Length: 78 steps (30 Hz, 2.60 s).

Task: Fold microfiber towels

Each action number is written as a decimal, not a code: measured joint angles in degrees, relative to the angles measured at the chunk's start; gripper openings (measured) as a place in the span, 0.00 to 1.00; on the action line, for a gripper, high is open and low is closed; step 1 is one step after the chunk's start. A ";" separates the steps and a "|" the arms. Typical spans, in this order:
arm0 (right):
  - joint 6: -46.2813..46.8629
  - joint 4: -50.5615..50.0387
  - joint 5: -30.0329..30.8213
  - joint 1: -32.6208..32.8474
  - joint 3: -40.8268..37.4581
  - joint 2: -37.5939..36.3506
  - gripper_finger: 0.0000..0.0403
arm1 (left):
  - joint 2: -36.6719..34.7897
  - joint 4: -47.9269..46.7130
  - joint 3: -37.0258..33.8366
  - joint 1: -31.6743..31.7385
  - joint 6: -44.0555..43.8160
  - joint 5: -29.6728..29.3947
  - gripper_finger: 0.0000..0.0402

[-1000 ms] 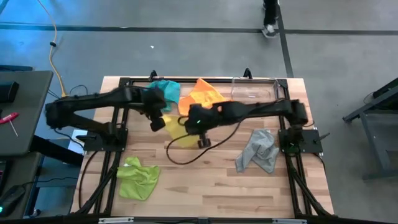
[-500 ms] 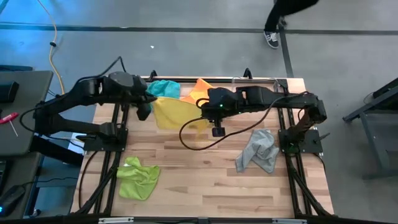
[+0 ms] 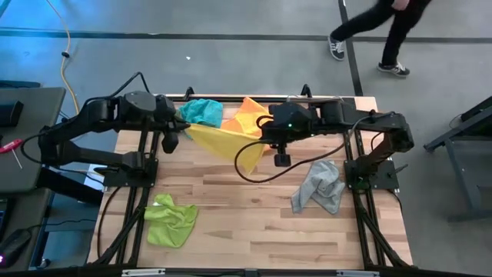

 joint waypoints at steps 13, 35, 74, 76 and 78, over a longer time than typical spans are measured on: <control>-2.42 -5.68 -2.92 -2.80 0.02 0.14 0.00 | 0.54 -0.72 -0.07 -2.70 -5.31 -1.63 0.00; -8.32 -9.83 1.01 -5.34 0.07 2.23 0.00 | 0.91 6.40 -2.99 -3.72 -5.94 -9.81 0.00; 1.42 -8.32 -2.67 14.27 -0.02 19.70 0.00 | -1.38 16.61 -33.21 -24.48 -32.22 -4.85 0.00; 2.09 -7.46 -3.45 15.83 -0.02 21.65 0.00 | -1.34 16.67 -33.27 -27.68 -35.48 -4.79 0.00; 3.78 -5.84 -5.19 17.13 -0.02 23.36 0.00 | -1.33 16.58 -33.28 -30.97 -38.77 -4.83 0.00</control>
